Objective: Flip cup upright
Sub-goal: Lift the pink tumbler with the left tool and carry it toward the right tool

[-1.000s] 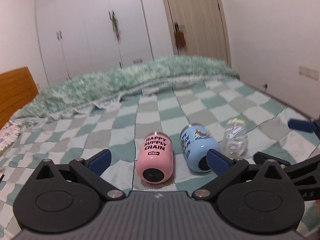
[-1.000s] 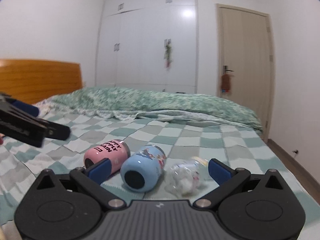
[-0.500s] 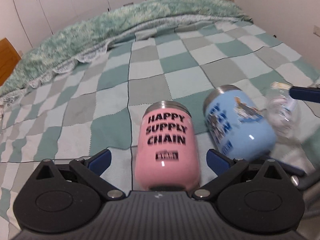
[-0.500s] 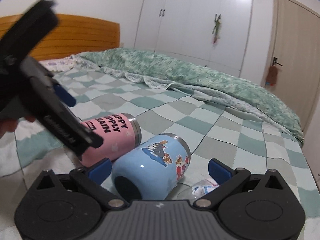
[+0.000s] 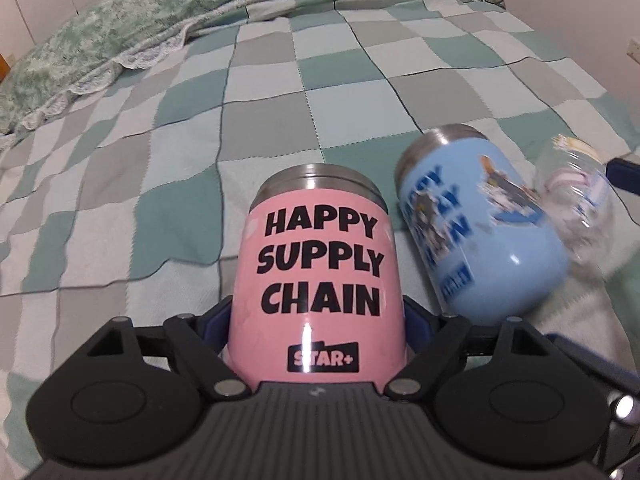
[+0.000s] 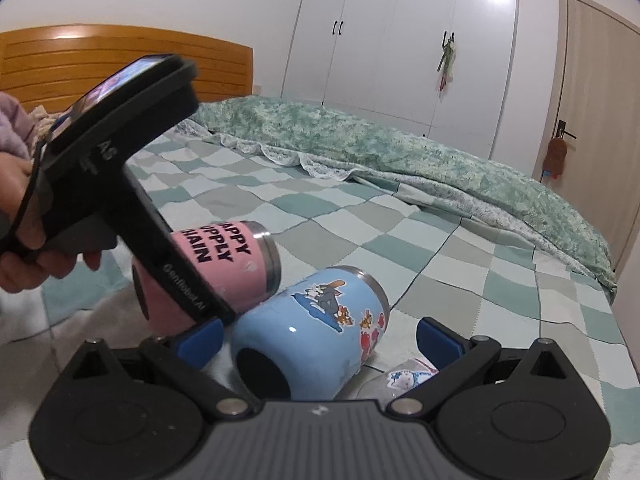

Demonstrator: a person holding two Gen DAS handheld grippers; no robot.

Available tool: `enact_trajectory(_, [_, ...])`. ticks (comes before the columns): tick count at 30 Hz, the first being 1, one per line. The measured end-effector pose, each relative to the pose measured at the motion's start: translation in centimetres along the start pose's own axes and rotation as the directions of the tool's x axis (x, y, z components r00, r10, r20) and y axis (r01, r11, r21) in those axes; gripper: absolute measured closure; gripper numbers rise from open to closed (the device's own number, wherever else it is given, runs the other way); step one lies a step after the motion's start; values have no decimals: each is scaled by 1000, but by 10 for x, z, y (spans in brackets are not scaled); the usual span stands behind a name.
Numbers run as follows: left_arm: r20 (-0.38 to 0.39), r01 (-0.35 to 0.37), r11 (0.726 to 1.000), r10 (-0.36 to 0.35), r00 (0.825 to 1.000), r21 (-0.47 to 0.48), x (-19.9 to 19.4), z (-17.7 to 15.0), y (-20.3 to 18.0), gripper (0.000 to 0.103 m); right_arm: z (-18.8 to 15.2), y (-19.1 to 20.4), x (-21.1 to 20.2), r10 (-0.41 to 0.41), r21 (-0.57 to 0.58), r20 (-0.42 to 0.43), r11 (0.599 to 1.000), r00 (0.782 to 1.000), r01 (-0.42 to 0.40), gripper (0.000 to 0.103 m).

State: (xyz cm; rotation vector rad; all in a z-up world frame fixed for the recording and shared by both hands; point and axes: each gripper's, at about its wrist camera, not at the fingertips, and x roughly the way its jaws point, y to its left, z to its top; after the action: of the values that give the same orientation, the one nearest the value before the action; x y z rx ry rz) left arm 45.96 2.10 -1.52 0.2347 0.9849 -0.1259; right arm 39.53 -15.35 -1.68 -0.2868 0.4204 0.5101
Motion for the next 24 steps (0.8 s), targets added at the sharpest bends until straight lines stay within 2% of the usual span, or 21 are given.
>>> enact_trajectory(5, [46,-14,1000,13,999,26,-53,-20,-11,19,2,14,-48,1,-8,7,1000,1000,-1,0])
enact_trajectory(9, [73,4,998,-10,997,69,-98,-51,-34,19,-4,26,-92,-2,-2,0,1000,1000,2,0])
enact_trajectory(12, [77,29,992,-39,996,119,-116,-75,-56,19,-17,35,-124,-12,6,-25,1000,1000,12,0])
enact_trajectory(18, [51,80,972,-94,994,221,-126,-121,-103,19,-52,40,-172,-46,34,-98,998,994,49,0])
enact_trajectory(24, [31,111,952,-124,992,284,-121,-139,-134,19,-76,36,-194,-72,62,-151,995,986,82,0])
